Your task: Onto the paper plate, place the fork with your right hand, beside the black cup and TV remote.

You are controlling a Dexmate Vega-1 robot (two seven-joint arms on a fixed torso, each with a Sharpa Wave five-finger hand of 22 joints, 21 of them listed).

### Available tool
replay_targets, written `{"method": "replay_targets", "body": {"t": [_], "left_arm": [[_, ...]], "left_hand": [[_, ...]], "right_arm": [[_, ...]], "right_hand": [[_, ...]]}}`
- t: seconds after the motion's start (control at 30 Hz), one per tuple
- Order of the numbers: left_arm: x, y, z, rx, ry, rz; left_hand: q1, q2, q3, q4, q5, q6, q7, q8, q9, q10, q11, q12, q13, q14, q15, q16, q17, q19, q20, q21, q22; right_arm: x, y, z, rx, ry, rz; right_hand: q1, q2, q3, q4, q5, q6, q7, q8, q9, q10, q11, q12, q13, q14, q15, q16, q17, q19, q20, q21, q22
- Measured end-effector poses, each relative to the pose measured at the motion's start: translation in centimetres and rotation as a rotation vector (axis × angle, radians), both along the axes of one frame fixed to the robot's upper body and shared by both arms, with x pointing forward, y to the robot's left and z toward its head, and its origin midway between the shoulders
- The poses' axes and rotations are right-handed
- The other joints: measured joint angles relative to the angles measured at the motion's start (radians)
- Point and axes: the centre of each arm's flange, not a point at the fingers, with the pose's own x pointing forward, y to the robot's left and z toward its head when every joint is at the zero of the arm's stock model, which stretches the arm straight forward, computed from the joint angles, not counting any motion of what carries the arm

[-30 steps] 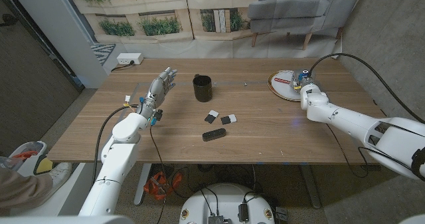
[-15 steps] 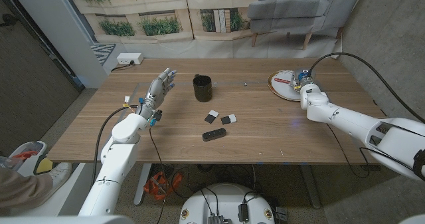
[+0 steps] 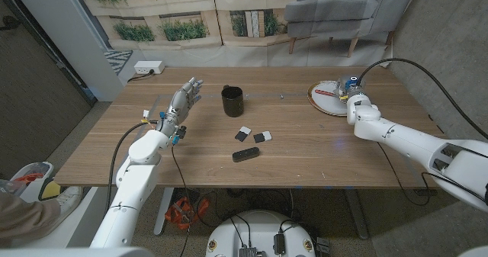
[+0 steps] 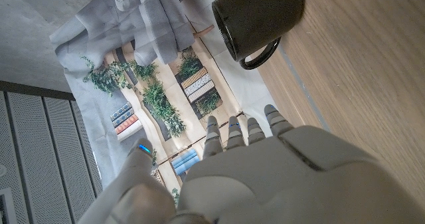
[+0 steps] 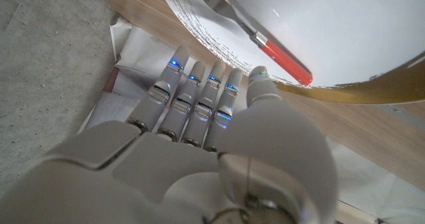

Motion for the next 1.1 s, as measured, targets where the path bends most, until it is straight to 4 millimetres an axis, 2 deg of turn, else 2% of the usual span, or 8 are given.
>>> {"method": "replay_targets", "body": {"t": [0.1, 0.4, 0.73, 0.77, 0.93, 1.1], "left_arm": [[0.0, -0.1, 0.1, 0.001, -0.002, -0.003], [0.0, -0.2, 0.2, 0.002, -0.006, -0.007], [-0.1, -0.3, 0.1, 0.001, -0.008, -0.009], [-0.1, -0.3, 0.1, 0.001, -0.008, -0.009], [-0.2, -0.3, 0.0, 0.001, -0.009, -0.009], [-0.2, -0.3, 0.0, 0.002, -0.012, -0.009]], "left_hand": [[0.0, 0.0, 0.0, 0.0, 0.0, 0.0, 0.0, 0.0, 0.0, 0.0, 0.0, 0.0, 0.0, 0.0, 0.0, 0.0, 0.0, 0.0, 0.0, 0.0, 0.0], [0.0, 0.0, 0.0, 0.0, 0.0, 0.0, 0.0, 0.0, 0.0, 0.0, 0.0, 0.0, 0.0, 0.0, 0.0, 0.0, 0.0, 0.0, 0.0, 0.0, 0.0], [0.0, 0.0, 0.0, 0.0, 0.0, 0.0, 0.0, 0.0, 0.0, 0.0, 0.0, 0.0, 0.0, 0.0, 0.0, 0.0, 0.0, 0.0, 0.0, 0.0, 0.0], [0.0, 0.0, 0.0, 0.0, 0.0, 0.0, 0.0, 0.0, 0.0, 0.0, 0.0, 0.0, 0.0, 0.0, 0.0, 0.0, 0.0, 0.0, 0.0, 0.0, 0.0], [0.0, 0.0, 0.0, 0.0, 0.0, 0.0, 0.0, 0.0, 0.0, 0.0, 0.0, 0.0, 0.0, 0.0, 0.0, 0.0, 0.0, 0.0, 0.0, 0.0, 0.0], [0.0, 0.0, 0.0, 0.0, 0.0, 0.0, 0.0, 0.0, 0.0, 0.0, 0.0, 0.0, 0.0, 0.0, 0.0, 0.0, 0.0, 0.0, 0.0, 0.0, 0.0]], "right_arm": [[-0.4, 0.0, 0.3, 0.021, -0.022, 0.01], [-1.3, 0.5, 1.1, 0.037, -0.052, 0.041], [-2.1, 0.7, 1.6, 0.04, -0.08, 0.061], [-2.2, 0.8, 1.7, 0.04, -0.082, 0.063], [-2.6, 0.7, 2.0, 0.043, -0.095, 0.07], [-3.0, 0.6, 2.3, 0.047, -0.108, 0.077]], "right_hand": [[-0.009, -0.007, -0.001, 0.001, 0.0, 0.0, 0.0, 0.0, 0.0, 0.0, 0.0, 0.0, 0.0, 0.0, 0.0, 0.0, -0.003, 0.0, 0.0, 0.0, -0.001], [-0.026, -0.006, -0.009, 0.009, 0.0, 0.005, -0.005, 0.0, -0.005, 0.0, 0.0, 0.0, -0.005, 0.0, 0.0, 0.0, -0.003, 0.0, 0.0, 0.0, -0.005], [-0.037, -0.001, -0.009, 0.01, 0.0, 0.009, -0.006, 0.0, -0.009, 0.005, -0.002, 0.0, -0.005, 0.0, 0.0, 0.0, 0.0, 0.0, 0.0, 0.0, -0.005], [-0.043, 0.004, -0.007, 0.012, 0.0, 0.014, -0.005, 0.0, -0.009, 0.005, -0.002, 0.0, -0.005, 0.0, 0.0, -0.001, 0.0, -0.004, 0.004, 0.0, -0.005], [-0.094, 0.05, -0.001, 0.055, 0.0, 0.027, -0.002, -0.008, -0.019, 0.016, 0.006, 0.0, -0.01, 0.004, -0.004, -0.007, -0.003, -0.005, 0.005, 0.0, -0.005], [-0.135, 0.052, -0.008, 0.077, 0.004, 0.033, 0.003, -0.012, -0.025, 0.018, 0.007, 0.0, -0.011, 0.006, -0.002, -0.015, -0.003, -0.005, 0.005, -0.005, -0.005]]}}
